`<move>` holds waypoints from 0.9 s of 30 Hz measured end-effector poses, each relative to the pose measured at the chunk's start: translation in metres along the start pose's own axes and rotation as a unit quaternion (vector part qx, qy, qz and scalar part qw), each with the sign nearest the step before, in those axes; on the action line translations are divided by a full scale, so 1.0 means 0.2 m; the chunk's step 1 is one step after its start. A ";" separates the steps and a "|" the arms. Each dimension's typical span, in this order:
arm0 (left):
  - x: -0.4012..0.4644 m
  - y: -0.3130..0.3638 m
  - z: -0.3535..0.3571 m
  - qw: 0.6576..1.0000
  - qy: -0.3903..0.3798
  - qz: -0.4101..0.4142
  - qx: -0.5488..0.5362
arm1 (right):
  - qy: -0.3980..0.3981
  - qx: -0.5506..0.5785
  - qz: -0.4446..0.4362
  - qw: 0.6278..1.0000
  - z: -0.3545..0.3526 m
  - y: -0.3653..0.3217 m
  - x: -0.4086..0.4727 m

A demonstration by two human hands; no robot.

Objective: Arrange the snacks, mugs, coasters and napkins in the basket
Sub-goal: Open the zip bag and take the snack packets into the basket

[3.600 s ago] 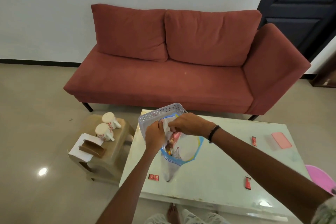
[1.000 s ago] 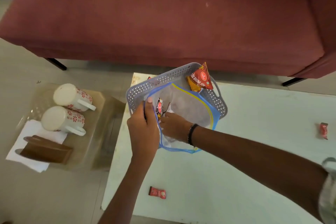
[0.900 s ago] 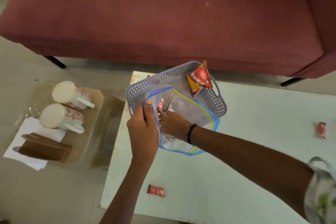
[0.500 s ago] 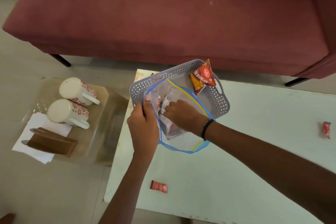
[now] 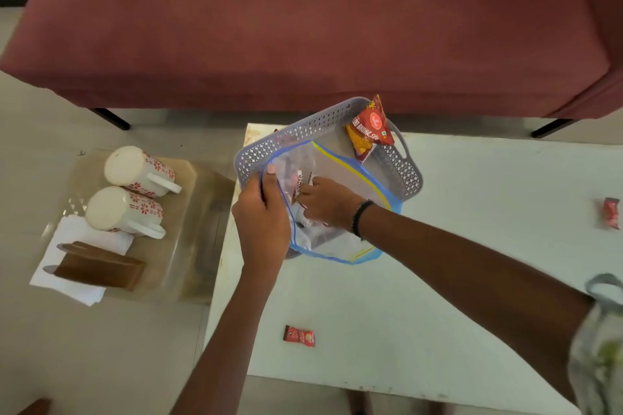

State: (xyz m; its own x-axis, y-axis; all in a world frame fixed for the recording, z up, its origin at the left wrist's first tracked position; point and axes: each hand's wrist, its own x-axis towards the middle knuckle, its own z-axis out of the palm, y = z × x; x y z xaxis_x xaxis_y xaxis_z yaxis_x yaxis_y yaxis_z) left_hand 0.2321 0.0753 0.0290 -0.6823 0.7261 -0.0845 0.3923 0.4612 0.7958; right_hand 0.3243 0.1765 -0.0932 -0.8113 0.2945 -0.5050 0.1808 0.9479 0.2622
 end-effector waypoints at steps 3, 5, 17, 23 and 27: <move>0.01 -0.02 0.01 1.000 -0.003 -0.001 -0.001 | 0.039 -0.021 -0.020 0.999 0.02 -0.04 0.01; 0.01 -0.02 0.00 1.000 -0.002 0.003 -0.002 | 0.065 -0.020 -0.013 0.998 -0.01 -0.04 -0.01; 0.05 0.08 -0.02 1.000 -0.013 0.006 -0.018 | 0.225 0.230 0.124 0.939 -0.38 0.12 -0.31; 0.08 0.16 0.00 0.999 0.023 -0.006 -0.034 | 0.270 0.311 0.198 0.890 -0.52 0.19 -0.59; 0.08 0.19 0.02 0.998 0.041 -0.017 -0.043 | 0.321 0.387 0.258 0.825 -0.53 0.22 -0.73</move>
State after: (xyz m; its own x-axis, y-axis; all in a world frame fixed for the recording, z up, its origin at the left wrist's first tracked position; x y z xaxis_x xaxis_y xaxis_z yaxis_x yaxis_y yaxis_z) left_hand 0.2378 0.1068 0.0556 -0.7431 0.6660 -0.0655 0.3163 0.4358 0.8426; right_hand 0.3921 0.1634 0.0788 -0.5988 0.7928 0.1139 0.6932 0.5842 -0.4222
